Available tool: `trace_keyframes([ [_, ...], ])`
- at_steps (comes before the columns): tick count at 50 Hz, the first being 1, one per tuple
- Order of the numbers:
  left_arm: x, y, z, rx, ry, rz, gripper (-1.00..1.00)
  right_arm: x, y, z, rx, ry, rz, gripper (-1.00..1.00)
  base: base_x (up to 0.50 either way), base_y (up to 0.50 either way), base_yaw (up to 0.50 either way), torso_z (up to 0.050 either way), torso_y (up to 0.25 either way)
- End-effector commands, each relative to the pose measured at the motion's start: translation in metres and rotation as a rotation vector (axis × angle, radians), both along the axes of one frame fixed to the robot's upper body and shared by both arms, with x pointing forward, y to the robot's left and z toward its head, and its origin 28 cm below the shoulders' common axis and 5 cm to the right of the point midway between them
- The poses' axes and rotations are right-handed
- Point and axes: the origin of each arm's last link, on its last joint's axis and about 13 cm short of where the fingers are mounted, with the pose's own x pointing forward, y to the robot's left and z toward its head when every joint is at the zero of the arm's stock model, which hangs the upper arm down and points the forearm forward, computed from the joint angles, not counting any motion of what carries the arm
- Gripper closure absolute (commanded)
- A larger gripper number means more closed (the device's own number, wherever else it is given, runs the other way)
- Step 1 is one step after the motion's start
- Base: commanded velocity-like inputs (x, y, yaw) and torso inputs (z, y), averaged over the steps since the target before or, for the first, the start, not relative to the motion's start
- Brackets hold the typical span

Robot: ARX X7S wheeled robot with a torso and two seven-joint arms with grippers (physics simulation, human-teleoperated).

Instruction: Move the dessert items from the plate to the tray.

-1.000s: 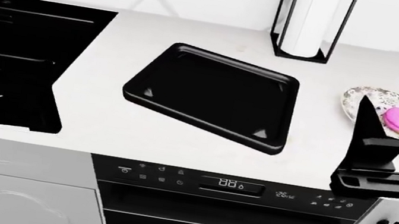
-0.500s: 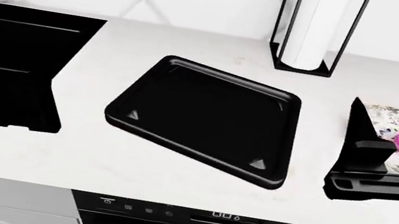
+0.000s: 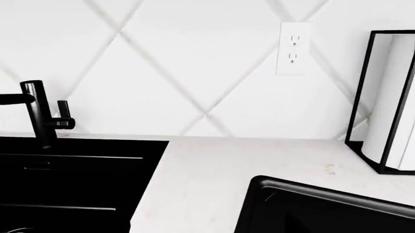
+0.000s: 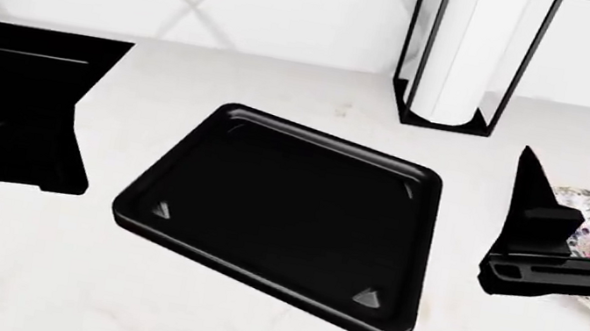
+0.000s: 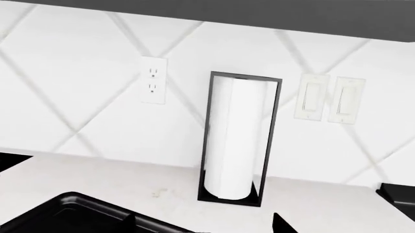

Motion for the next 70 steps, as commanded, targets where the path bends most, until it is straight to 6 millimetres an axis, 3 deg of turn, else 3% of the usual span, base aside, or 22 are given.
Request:
trace_keyframes([
  [1, 0.000, 0.000, 0.001, 0.001, -0.001, 0.000, -1.00, 0.000, 0.000, 0.001, -0.002, -0.002, 0.000, -1.00, 0.25, 0.00, 0.00, 0.000, 0.010],
  [26, 0.000, 0.000, 0.000, -0.003, -0.001, 0.000, -1.00, 0.002, -0.001, -0.006, -0.011, 0.044, -0.004, -1.00, 0.19, 0.00, 0.00, 0.000, 0.000],
  [54, 0.006, 0.002, -0.011, -0.022, 0.017, -0.002, -1.00, 0.006, -0.039, 0.005, -0.001, 0.265, -0.229, -1.00, 0.01, 0.00, 0.00, 0.000, 0.000],
  [70, 0.006, 0.001, -0.012, -0.031, 0.013, -0.008, -1.00, 0.010, -0.062, -0.005, -0.008, 0.362, -0.338, -1.00, 0.00, 0.00, 0.00, 0.000, 0.000],
])
